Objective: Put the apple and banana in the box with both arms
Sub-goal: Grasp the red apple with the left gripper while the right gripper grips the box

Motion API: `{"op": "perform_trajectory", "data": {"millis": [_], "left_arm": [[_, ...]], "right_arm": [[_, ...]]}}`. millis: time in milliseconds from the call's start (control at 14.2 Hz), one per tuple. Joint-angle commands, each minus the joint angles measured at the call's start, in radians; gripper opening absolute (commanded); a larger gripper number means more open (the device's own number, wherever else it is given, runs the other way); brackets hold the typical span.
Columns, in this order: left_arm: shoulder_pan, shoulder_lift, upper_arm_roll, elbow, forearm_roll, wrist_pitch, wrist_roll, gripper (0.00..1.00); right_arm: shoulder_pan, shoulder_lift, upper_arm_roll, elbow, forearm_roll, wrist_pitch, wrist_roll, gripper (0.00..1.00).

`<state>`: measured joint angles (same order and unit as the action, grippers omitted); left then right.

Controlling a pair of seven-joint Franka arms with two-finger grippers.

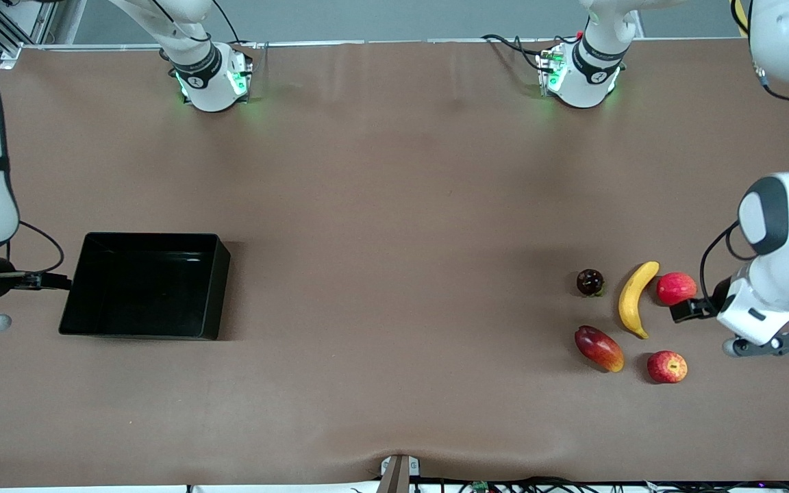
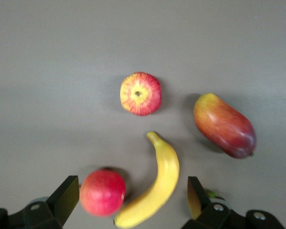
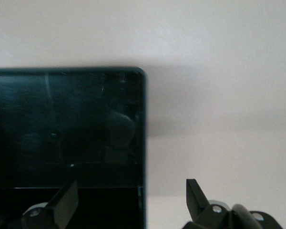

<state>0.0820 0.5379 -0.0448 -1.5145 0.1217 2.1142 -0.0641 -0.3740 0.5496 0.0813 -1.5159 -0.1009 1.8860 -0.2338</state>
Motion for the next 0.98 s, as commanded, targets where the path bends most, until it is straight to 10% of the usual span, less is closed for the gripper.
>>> {"op": "perform_trajectory", "data": {"millis": [0, 70, 281, 562, 913], "left_arm": [[0.013, 0.100, -0.006, 0.072, 0.010, 0.085, 0.052, 1.00], [0.019, 0.135, -0.006, 0.094, 0.009, 0.110, 0.082, 1.00], [0.031, 0.209, -0.006, 0.146, 0.007, 0.194, 0.174, 1.00], [0.028, 0.250, -0.009, 0.152, 0.006, 0.272, 0.182, 1.00], [0.021, 0.326, -0.010, 0.186, 0.001, 0.329, 0.176, 1.00]], "right_arm": [[-0.023, 0.039, 0.022, -0.012, -0.003, 0.012, -0.016, 1.00], [-0.026, 0.058, 0.022, -0.013, -0.003, 0.012, -0.016, 0.98], [-0.031, 0.081, 0.023, -0.015, 0.001, 0.010, -0.015, 0.42], [-0.040, 0.102, 0.023, -0.015, 0.003, 0.028, -0.019, 0.05], [-0.036, 0.096, 0.034, -0.003, 0.004, -0.011, -0.018, 0.00]]}}
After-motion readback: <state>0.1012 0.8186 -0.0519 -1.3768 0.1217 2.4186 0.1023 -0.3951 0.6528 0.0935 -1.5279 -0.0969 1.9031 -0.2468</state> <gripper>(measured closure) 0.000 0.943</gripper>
